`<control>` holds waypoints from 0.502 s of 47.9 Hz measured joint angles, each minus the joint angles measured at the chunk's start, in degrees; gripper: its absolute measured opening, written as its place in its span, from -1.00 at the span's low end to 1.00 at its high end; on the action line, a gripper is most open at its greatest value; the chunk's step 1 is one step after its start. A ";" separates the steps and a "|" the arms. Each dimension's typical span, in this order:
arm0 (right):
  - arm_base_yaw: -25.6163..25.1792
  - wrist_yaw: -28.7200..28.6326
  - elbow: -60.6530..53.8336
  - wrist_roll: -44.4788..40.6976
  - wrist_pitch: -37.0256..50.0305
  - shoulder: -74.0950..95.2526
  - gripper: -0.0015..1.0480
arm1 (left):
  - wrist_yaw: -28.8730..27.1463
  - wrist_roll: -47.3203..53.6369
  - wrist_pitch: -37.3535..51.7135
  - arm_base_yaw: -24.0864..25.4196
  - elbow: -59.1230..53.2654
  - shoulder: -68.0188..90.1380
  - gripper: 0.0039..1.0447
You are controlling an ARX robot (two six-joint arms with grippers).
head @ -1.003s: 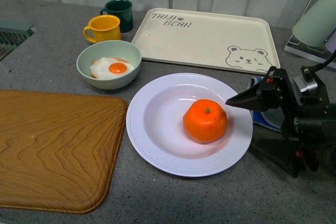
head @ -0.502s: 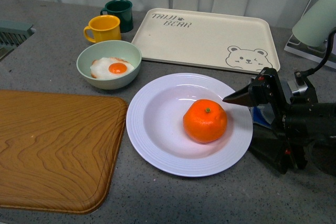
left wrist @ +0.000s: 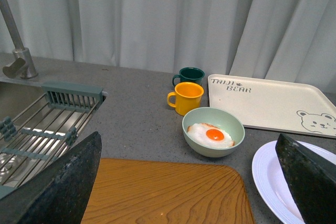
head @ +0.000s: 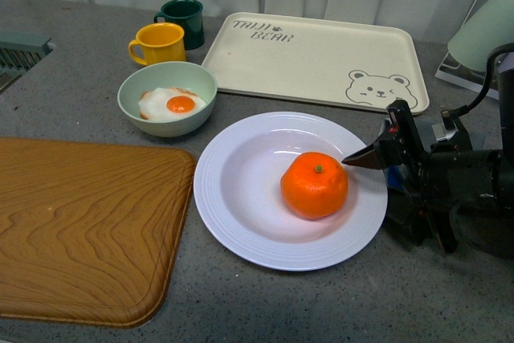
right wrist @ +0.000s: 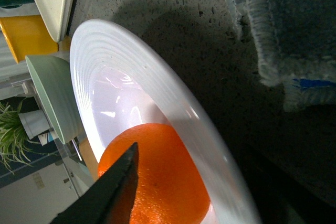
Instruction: Place orange and plate with both arms
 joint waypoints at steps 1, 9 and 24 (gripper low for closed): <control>0.02 0.04 0.02 0.04 -0.09 0.00 -0.01 | 0.00 0.00 0.00 0.00 0.00 0.00 0.88; 0.20 0.35 0.07 -0.13 -0.70 0.00 -0.67 | 0.02 0.00 0.00 0.00 0.00 0.00 0.88; 0.46 -0.90 0.39 -3.85 2.32 -1.20 -0.96 | 0.02 0.00 0.00 0.00 0.00 0.00 0.88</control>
